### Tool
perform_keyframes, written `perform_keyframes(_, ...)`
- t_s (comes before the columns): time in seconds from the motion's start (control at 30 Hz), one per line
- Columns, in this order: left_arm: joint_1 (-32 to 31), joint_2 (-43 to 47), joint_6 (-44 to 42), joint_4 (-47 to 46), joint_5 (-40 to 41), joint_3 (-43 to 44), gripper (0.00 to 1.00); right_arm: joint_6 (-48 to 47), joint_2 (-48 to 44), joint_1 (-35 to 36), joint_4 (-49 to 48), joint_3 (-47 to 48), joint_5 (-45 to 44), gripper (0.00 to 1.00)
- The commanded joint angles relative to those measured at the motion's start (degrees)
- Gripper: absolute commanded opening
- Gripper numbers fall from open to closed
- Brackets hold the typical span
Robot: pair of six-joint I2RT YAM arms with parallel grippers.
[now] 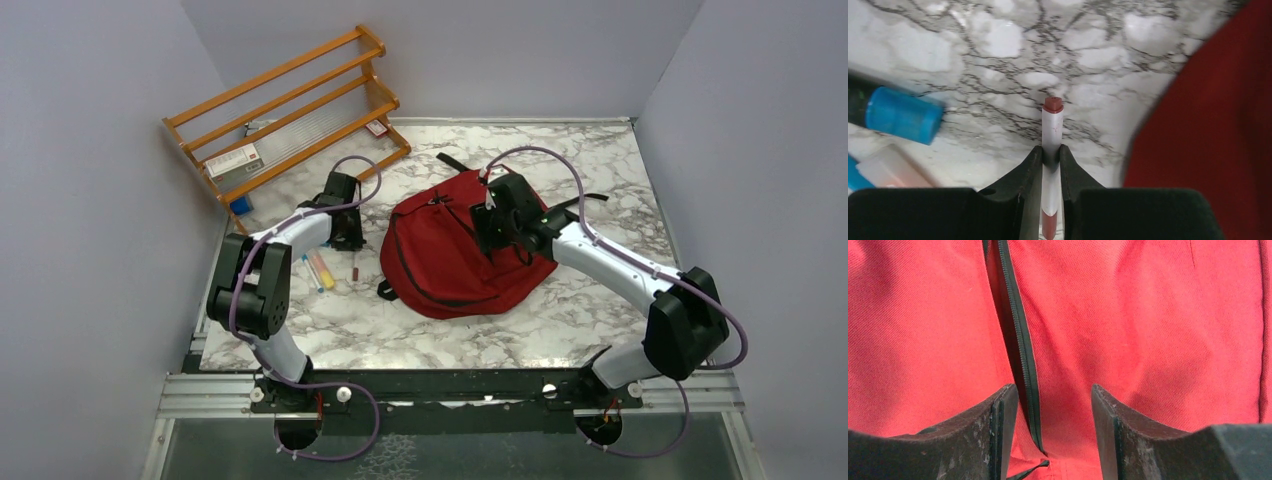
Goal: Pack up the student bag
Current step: Pick up the stationery from the center of the board.
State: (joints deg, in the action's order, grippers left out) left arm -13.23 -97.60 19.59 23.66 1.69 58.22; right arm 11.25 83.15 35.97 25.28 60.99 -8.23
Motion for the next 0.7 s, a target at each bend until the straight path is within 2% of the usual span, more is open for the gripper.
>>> perform_keyframes(0.0,-0.64,4.73,-1.18,-5.11,-7.37,-1.92,0.00,-2.92,2.06,0.33,0.33,3.21,-2.07,0.60)
perform_keyframes(0.33,-0.56,8.25,-1.84,-6.95,-8.82,-2.75,0.00,-6.67,7.71,0.42,2.31,7.45,-5.97,0.60)
perform_keyframes(0.53,-0.56,10.03,-1.84,-7.23,-8.68,-3.13,0.00,-10.27,9.81,1.09,2.46,8.78,-4.63,0.60)
perform_keyframes(0.6,-0.56,10.79,-1.63,-7.31,-8.63,-3.47,0.00,-10.71,10.24,1.40,2.33,8.88,-4.28,0.59)
perform_keyframes(0.67,-0.56,11.91,-1.10,-7.40,-8.84,-3.92,0.00,-10.76,10.36,1.56,2.32,9.04,-5.10,0.54)
